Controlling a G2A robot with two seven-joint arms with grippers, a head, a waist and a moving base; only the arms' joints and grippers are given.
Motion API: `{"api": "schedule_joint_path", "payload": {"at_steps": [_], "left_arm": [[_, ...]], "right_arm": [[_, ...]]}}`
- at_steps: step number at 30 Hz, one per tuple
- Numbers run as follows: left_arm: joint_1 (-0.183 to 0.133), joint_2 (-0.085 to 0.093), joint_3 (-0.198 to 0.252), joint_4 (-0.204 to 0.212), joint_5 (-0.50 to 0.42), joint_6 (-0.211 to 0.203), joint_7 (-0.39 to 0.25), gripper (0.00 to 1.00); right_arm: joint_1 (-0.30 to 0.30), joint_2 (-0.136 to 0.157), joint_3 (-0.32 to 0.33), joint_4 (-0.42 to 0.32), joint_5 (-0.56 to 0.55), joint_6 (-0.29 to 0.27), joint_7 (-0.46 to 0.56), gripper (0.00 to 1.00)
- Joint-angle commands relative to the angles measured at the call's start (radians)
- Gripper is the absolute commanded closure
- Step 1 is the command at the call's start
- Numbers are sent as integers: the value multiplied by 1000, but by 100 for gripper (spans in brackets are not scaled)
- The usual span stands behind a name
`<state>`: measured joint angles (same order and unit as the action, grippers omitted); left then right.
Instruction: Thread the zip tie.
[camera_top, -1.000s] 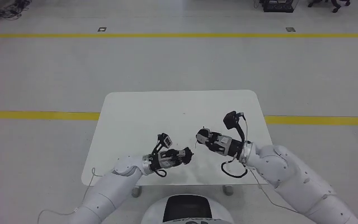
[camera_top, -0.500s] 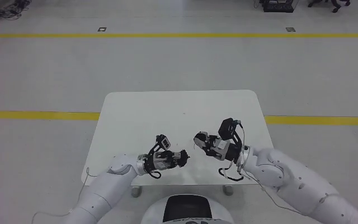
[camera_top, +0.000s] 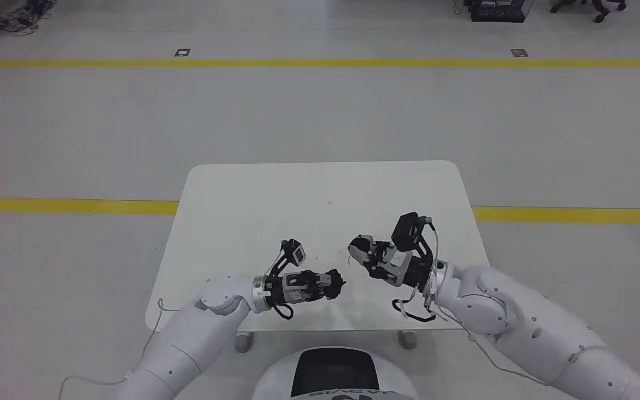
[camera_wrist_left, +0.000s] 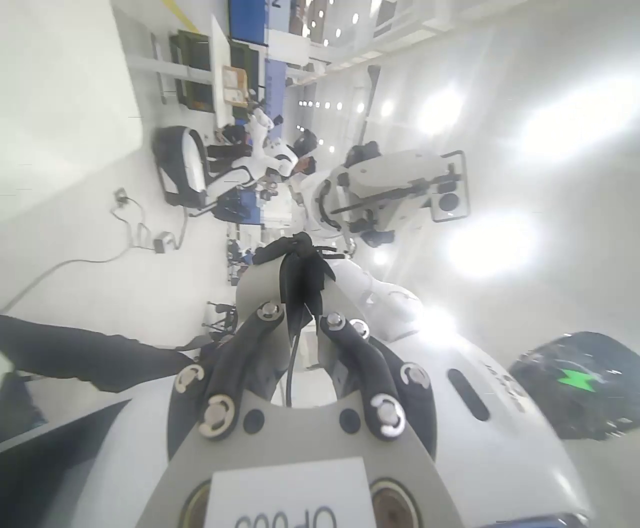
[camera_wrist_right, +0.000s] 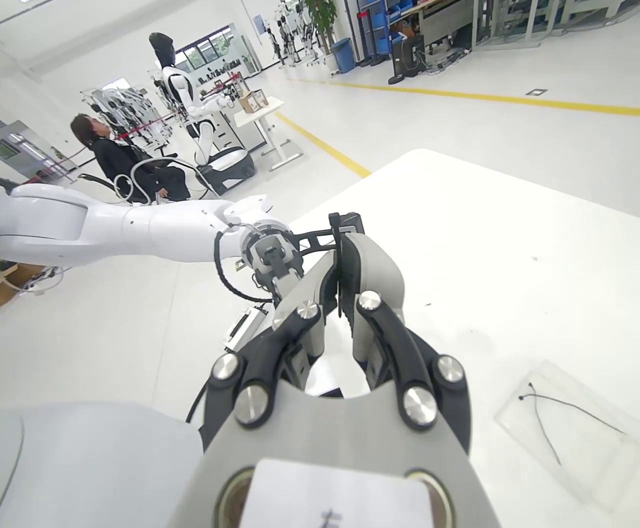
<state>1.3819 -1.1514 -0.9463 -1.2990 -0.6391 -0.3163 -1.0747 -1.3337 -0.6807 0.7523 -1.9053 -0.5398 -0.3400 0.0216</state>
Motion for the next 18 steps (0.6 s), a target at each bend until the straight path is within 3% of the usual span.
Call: {"api": "schedule_joint_path", "payload": {"at_steps": [1, 7, 16, 18], "left_arm": [[3, 3, 1, -7, 69, -24, 43, 100], [24, 9, -26, -47, 118, -24, 87, 100], [42, 7, -57, -63, 92, -24, 56, 100], [43, 6, -59, -61, 100, -24, 61, 100]], "right_arm": [[-3, 5, -10, 5, -26, 0, -25, 100], [11, 31, -63, 24, -90, 0, -93, 100], [93, 69, -192, 47, -120, 0, -181, 100], [93, 69, -192, 47, -120, 0, -181, 100]]}}
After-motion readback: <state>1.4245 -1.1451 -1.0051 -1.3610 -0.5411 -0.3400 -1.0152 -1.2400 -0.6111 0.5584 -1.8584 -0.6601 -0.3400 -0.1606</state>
